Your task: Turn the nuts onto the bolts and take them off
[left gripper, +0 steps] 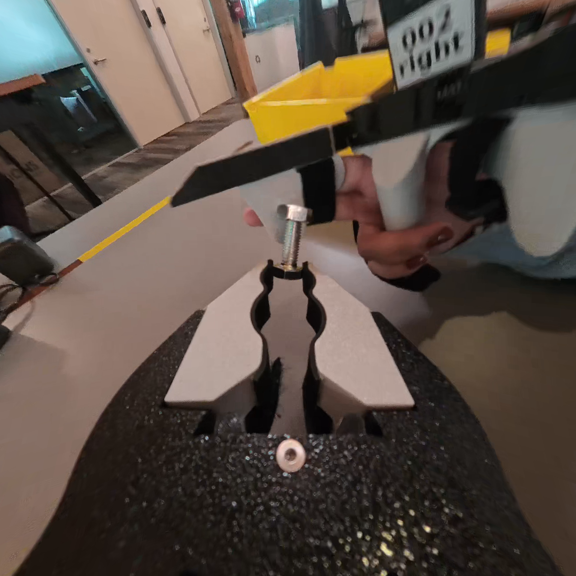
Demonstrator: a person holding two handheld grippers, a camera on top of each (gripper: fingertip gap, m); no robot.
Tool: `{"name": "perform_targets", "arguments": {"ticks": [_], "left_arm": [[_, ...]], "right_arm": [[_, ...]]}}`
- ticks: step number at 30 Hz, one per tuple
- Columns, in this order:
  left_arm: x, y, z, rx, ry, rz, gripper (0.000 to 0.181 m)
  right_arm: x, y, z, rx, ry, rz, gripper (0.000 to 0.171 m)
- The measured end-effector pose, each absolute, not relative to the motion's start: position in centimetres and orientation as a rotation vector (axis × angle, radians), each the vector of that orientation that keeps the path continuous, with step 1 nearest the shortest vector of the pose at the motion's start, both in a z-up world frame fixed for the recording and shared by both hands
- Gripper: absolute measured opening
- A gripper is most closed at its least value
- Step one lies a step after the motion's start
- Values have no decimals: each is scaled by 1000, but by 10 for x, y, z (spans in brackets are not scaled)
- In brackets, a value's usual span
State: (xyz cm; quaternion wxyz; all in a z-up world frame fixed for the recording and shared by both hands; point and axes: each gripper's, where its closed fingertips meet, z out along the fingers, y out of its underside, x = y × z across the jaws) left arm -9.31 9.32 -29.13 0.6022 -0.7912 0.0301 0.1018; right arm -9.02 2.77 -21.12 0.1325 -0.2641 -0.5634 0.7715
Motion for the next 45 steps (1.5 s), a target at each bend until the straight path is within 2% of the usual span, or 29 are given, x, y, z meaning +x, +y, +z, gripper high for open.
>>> {"name": "perform_targets", "arguments": {"ticks": [4, 11, 17, 19, 26, 31, 35, 40, 42, 45], "left_arm": [[-102, 85, -276, -1748, 3, 183, 16], [-77, 82, -258, -1634, 95, 139, 16], [-87, 63, -238, -1512, 33, 71, 16], [-97, 56, -236, -1487, -11, 45, 16], [-74, 70, -245, -1534, 90, -4, 16], [-78, 57, -231, -1449, 73, -52, 16], [-92, 54, -235, -1471, 15, -21, 16], [-82, 65, -244, -1530, 59, 4, 16], [-79, 65, -244, -1530, 69, -10, 16], [-71, 63, -244, -1541, 116, -88, 16]], "right_arm": [[-108, 44, -216, -892, -1559, 2121, 138], [-121, 63, -218, -987, -1440, 2005, 121], [-119, 88, -218, -972, -1440, 1923, 117], [-118, 94, -216, -983, -1419, 1948, 110], [-101, 50, -206, -887, -1489, 2172, 101], [-107, 70, -215, -952, -1480, 2123, 94], [-94, 65, -206, -846, -1494, 2265, 61], [-85, 41, -207, -754, -1563, 2258, 41], [-85, 42, -206, -740, -1553, 2246, 17], [-78, 40, -207, -662, -1628, 2253, 16]]}}
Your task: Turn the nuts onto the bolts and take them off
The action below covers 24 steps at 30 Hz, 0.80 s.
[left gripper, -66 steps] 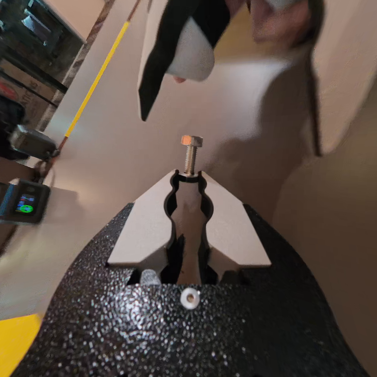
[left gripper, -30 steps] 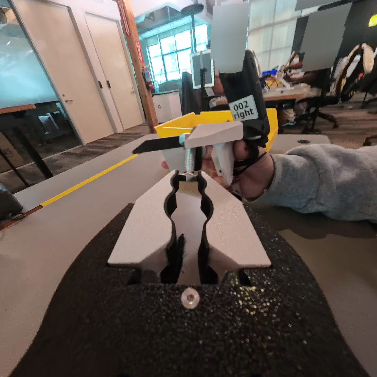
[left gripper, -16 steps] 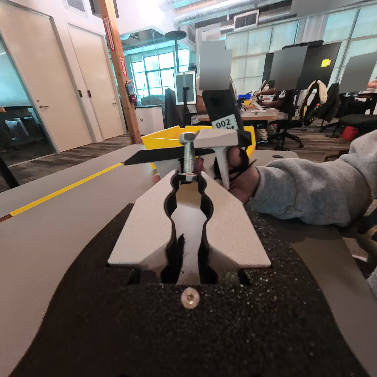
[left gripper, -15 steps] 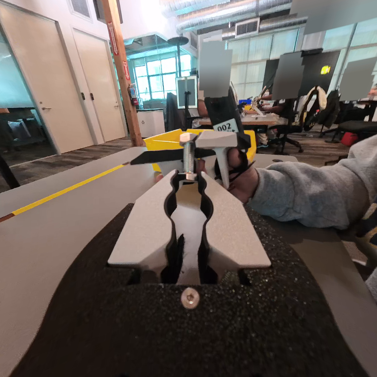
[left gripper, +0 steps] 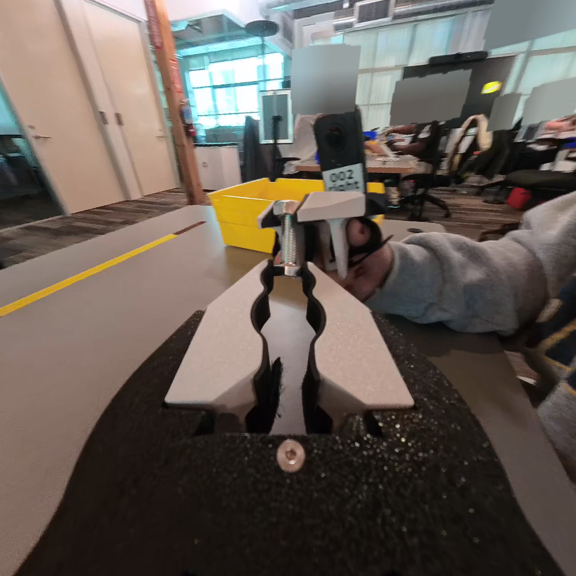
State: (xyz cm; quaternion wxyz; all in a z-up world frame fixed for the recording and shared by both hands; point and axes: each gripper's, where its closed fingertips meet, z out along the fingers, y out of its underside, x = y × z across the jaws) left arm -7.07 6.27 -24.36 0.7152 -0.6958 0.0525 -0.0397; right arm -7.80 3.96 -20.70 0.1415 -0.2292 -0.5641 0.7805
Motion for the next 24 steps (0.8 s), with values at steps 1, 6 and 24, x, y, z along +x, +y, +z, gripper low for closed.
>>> {"name": "perform_targets", "arguments": {"ticks": [1, 6, 24], "left_arm": [[-64, 61, -243, -1540, 149, -164, 16], [-22, 37, -234, -1457, 241, -888, 16], [-53, 45, -225, -1350, 119, -638, 15]], "right_arm": [[-72, 38, -206, -601, -1668, 2265, 16], [-34, 22, -204, -250, -1820, 2340, 16], [-81, 41, -203, -682, -1540, 2362, 53]]}}
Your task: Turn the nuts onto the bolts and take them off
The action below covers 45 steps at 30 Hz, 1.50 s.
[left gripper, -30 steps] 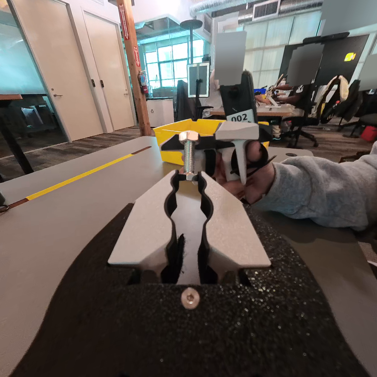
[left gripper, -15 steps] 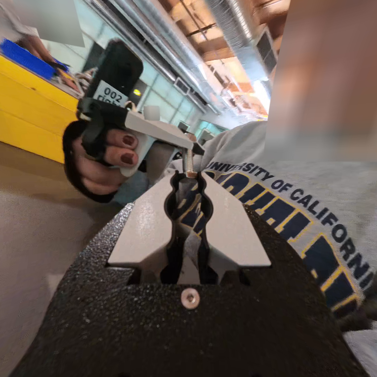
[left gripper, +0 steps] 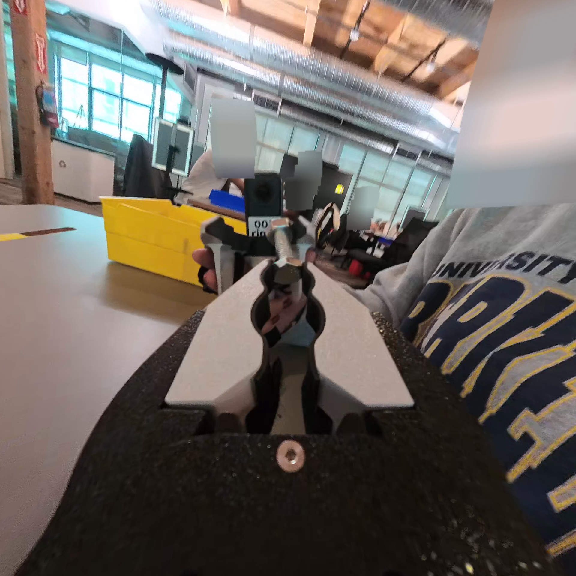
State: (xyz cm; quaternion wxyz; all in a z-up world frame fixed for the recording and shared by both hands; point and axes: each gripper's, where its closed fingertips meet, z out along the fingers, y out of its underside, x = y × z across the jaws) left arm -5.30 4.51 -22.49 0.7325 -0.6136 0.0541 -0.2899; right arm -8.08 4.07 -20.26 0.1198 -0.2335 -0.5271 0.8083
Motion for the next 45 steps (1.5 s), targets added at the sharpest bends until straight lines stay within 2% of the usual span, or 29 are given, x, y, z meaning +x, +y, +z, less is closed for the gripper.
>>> {"name": "perform_targets", "arguments": {"ticks": [7, 10, 20, 24, 26, 28, 29, 32, 35, 36, 39, 45], "left_arm": [[-64, 42, -220, -1302, 78, -594, 15], [-61, 46, -224, -1328, 85, -588, 15], [-36, 35, -223, -1256, 66, -1258, 16], [-58, 48, -234, -1332, -21, -1002, 17], [-72, 56, -245, -1441, -38, -734, 57], [-92, 63, -258, -1559, -51, -362, 83], [-96, 63, -259, -1586, -19, -199, 81], [-94, 59, -253, -1600, 139, 165, 49], [-88, 60, -256, -1620, 214, 276, 18], [-89, 60, -257, -1632, 207, 281, 17], [-77, 61, -257, -1637, 175, -19, 16], [-38, 33, -228, -1329, 90, -1175, 11]], "right_arm": [[-78, 44, -199, -690, -1503, 2499, 39], [-76, 42, -197, -656, -1500, 2520, 17], [-45, 35, -204, -338, -1700, 2354, 16], [-71, 47, -212, -577, -1658, 2349, 16], [-83, 49, -219, -685, -1646, 2326, 16], [-91, 48, -225, -758, -1644, 2315, 16], [-93, 47, -227, -786, -1647, 2316, 16], [-97, 46, -231, -848, -1635, 2352, 16], [-97, 47, -231, -868, -1621, 2397, 16], [-97, 47, -231, -860, -1626, 2384, 16], [-90, 46, -230, -736, -1688, 2329, 16], [-47, 25, -218, -290, -1835, 2278, 15]]}}
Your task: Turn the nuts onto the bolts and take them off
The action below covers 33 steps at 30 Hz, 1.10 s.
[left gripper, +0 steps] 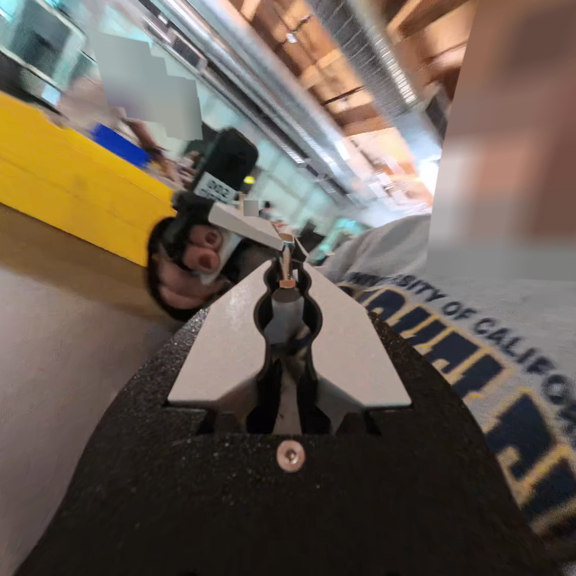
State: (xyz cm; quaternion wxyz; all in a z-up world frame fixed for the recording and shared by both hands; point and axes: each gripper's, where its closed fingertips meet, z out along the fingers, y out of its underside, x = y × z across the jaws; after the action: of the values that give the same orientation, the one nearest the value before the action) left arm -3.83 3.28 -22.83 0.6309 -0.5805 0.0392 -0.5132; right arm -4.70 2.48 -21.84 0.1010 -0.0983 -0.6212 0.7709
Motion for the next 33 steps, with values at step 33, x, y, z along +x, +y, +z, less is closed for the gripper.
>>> {"name": "perform_targets", "arguments": {"ticks": [33], "left_arm": [[-69, 53, -223, -1415, 137, 39, 17]], "right_arm": [[-87, 52, -202, -705, -1462, 2401, 31]]}}
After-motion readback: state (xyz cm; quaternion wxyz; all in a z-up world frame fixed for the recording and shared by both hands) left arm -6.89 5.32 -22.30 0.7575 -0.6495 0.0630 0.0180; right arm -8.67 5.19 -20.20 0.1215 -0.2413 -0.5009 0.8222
